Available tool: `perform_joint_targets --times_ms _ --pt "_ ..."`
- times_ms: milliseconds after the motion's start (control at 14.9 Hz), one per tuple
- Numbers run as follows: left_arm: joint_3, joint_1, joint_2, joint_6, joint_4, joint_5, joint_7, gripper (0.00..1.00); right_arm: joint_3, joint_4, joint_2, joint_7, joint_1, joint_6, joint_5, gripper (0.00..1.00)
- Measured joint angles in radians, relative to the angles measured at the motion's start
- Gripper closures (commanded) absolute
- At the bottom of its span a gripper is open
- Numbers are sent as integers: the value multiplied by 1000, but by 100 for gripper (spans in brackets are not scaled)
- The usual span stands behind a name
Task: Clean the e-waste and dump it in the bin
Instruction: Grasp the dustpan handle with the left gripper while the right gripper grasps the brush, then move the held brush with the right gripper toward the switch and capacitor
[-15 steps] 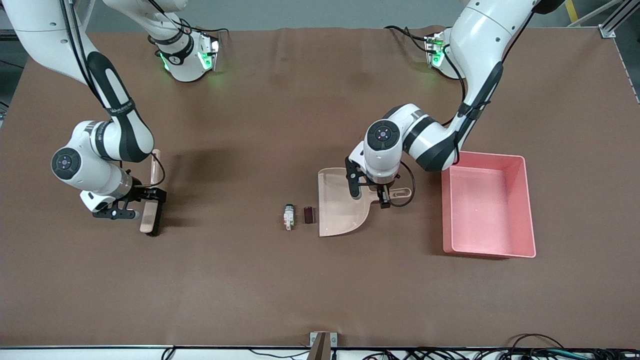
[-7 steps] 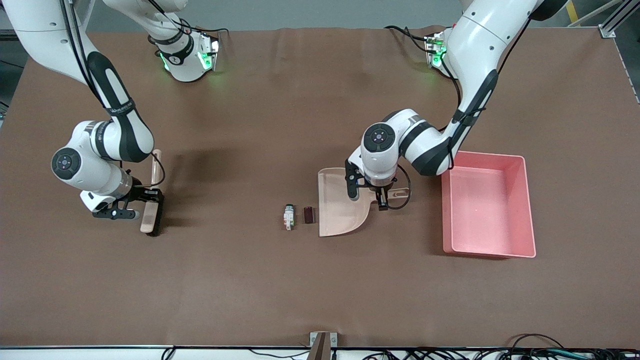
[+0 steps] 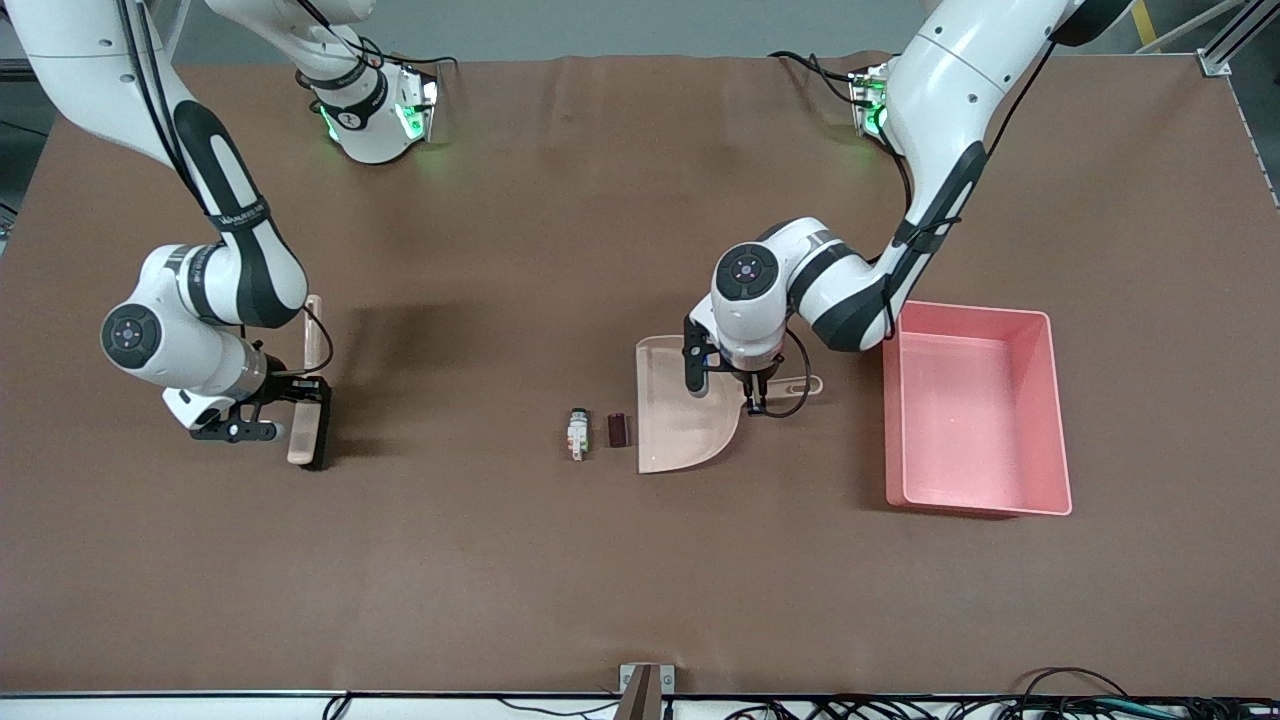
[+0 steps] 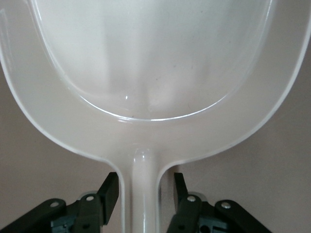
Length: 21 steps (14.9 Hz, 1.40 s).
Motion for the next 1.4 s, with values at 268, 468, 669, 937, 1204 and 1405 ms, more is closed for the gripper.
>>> perform_joint_targets --times_ms 268,468,669,937,1204,1405 --pt "0 -1 14 0 11 2 2 75 2 66 -2 0 30 -64 52 100" --pt "-1 -1 17 -2 13 3 3 78 3 66 -1 16 78 -64 85 99" --pt "-1 -2 18 -70 38 3 3 80 5 80 -1 94 146 -62 90 99" --pt "-1 -13 17 -174 97 3 21 80 8 107 -1 228 253 -61 93 99" --pt "-1 -14 36 -179 120 8 23 81 9 125 16 330 341 -33 108 100" --pt "-1 -19 81 -179 176 15 24 81 8 132 71 330 367 45 158 99"
